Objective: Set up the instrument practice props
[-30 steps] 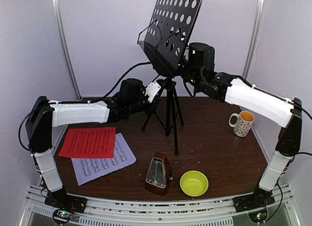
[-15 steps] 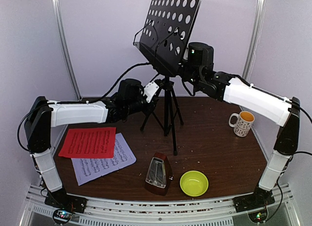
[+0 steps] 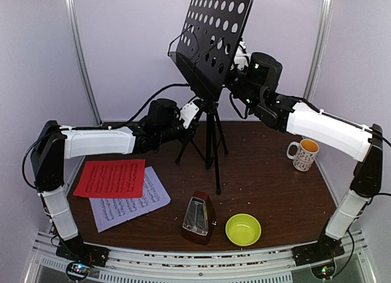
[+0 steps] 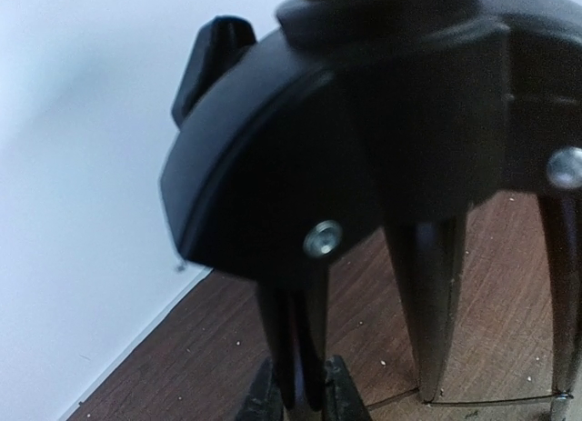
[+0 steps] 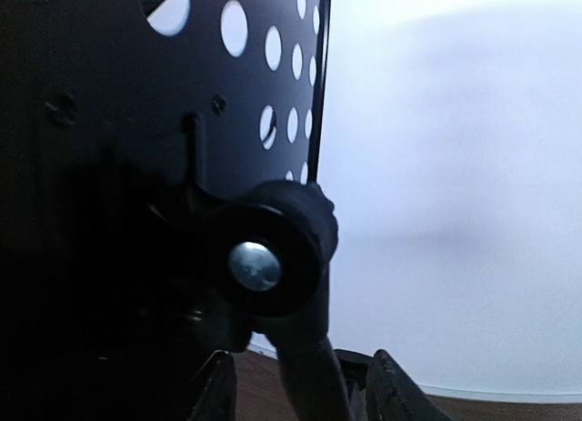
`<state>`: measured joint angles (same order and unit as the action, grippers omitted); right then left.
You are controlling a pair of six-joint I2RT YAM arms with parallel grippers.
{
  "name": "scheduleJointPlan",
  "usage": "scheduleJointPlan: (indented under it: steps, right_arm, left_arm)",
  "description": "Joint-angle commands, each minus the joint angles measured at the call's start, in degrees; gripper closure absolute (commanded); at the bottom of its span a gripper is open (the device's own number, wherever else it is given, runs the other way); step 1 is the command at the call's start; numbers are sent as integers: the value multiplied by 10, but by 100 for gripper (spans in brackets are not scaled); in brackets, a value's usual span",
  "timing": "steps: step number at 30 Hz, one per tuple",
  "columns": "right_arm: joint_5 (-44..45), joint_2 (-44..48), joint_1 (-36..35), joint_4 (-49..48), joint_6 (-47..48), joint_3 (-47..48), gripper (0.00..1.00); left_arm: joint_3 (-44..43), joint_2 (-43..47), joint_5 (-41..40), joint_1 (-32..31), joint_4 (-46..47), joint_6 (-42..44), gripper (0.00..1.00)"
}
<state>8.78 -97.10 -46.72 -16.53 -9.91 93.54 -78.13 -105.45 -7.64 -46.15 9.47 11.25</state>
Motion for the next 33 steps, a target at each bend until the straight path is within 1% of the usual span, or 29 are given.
scheduleJointPlan:
  steps: [1, 4, 13, 14, 17, 20, 22, 26, 29, 31, 33]
  right_arm:
    - [-2, 58, 1, -95, -25, -53, 47]
    - [3, 82, 2, -101, -31, -98, 41]
    - [15, 165, 2, -96, -39, -236, 30]
    - [15, 173, 2, -92, -39, -250, 29]
    - [12, 194, 2, -78, -40, -283, 24]
    - [9, 212, 2, -65, -39, -313, 6]
    - [12, 222, 3, -54, -37, -326, 0]
    - [4, 238, 3, -37, -31, -352, 0]
    - [1, 237, 3, 13, -41, -355, 0]
    - [-25, 241, 4, 26, -36, -367, 0]
    - [-78, 247, 4, 30, -15, -383, 0]
  left_arm:
    - [7, -29, 10, -2, -68, 13, 100]
    - [4, -31, 10, -2, -71, 12, 100]
    - [0, -31, 1, -2, -75, 7, 100]
    - [0, -29, 2, -2, -75, 4, 98]
    - [2, -23, 12, -2, -80, -4, 88]
    - [6, -15, 23, -1, -86, -11, 76]
    - [8, -8, 34, 0, -95, -18, 69]
    - [20, 14, 69, 15, -110, -47, 55]
    - [54, 42, 118, 38, -86, -64, 45]
    - [75, 57, 136, 49, -73, -67, 41]
    - [88, 63, 163, 61, -73, -69, 40]
